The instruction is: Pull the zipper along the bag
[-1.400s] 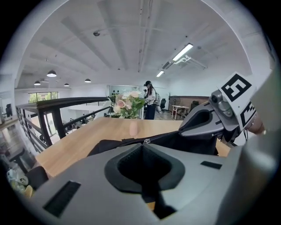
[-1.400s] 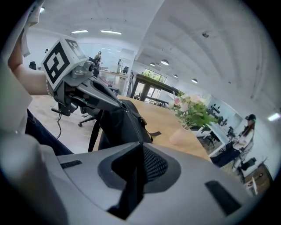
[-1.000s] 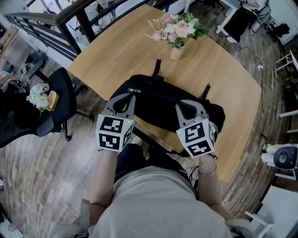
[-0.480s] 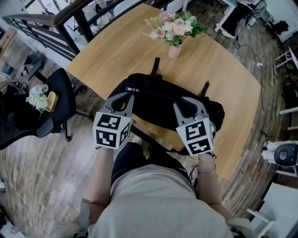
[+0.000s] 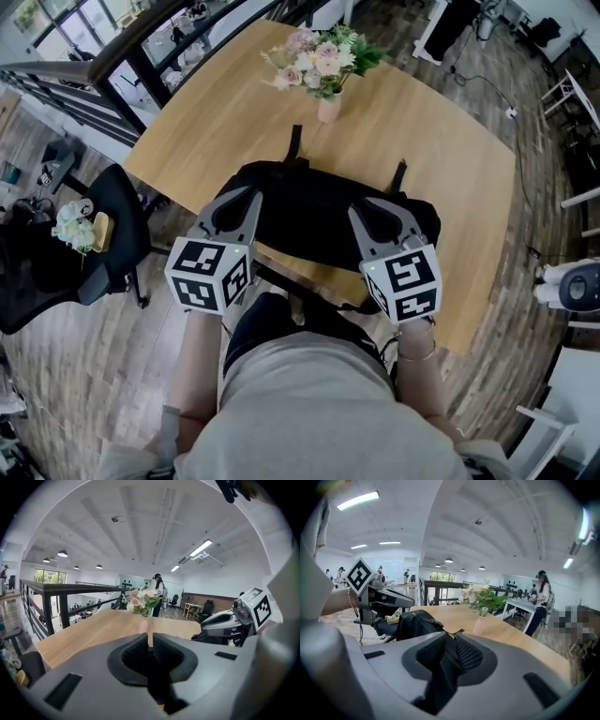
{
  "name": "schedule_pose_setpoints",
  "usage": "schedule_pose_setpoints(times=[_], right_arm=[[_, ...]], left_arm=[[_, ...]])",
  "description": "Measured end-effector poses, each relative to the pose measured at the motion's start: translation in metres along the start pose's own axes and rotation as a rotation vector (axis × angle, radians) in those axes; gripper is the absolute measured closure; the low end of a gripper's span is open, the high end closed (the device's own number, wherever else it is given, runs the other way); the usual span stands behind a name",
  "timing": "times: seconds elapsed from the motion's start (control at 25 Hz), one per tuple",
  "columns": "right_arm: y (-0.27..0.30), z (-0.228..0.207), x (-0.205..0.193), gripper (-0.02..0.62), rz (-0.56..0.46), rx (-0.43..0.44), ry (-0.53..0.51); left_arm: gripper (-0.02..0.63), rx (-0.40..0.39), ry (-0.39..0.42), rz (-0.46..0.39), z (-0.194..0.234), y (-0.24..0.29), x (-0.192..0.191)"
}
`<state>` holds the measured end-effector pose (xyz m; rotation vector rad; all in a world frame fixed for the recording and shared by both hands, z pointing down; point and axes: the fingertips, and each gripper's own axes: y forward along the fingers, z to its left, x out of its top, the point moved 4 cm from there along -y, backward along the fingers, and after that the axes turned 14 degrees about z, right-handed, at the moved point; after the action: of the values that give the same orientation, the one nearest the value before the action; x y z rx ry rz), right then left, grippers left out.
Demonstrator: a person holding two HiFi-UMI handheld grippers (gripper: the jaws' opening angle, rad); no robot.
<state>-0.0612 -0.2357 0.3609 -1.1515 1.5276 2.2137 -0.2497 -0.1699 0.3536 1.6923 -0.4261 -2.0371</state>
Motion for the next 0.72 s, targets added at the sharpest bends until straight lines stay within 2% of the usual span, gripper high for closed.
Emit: schedule_pose_setpoints(times=[0.24, 0.32, 0.44, 0.6, 0.72], right_arm=[[-0.023, -0.011, 0.01, 0.539, -0.147, 0.008, 0.135], [-0.031, -0.013, 0.01, 0.581, -0.192, 0.008, 0.178], [-0.041, -0.015, 0.01, 0.588, -0.258, 0.026, 0.197], [-0.052, -0.018, 0.007, 0.589, -0.284, 0.017, 0.228], [-0.058, -0.018, 0.004, 0.589, -0.314, 0.031, 0.283]], left_arm=[[0.584, -0.123, 0.08, -0.021, -0.043, 0.019, 0.021], [0.584, -0.159, 0.107, -0.024, -0.059, 0.025, 0.025], [0.586, -0.217, 0.156, -0.034, -0.08, 0.032, 0.032], [0.586, -0.29, 0.203, -0.054, -0.104, 0.037, 0.036], [0.586, -0.308, 0.204, -0.061, -0.118, 0.04, 0.036]])
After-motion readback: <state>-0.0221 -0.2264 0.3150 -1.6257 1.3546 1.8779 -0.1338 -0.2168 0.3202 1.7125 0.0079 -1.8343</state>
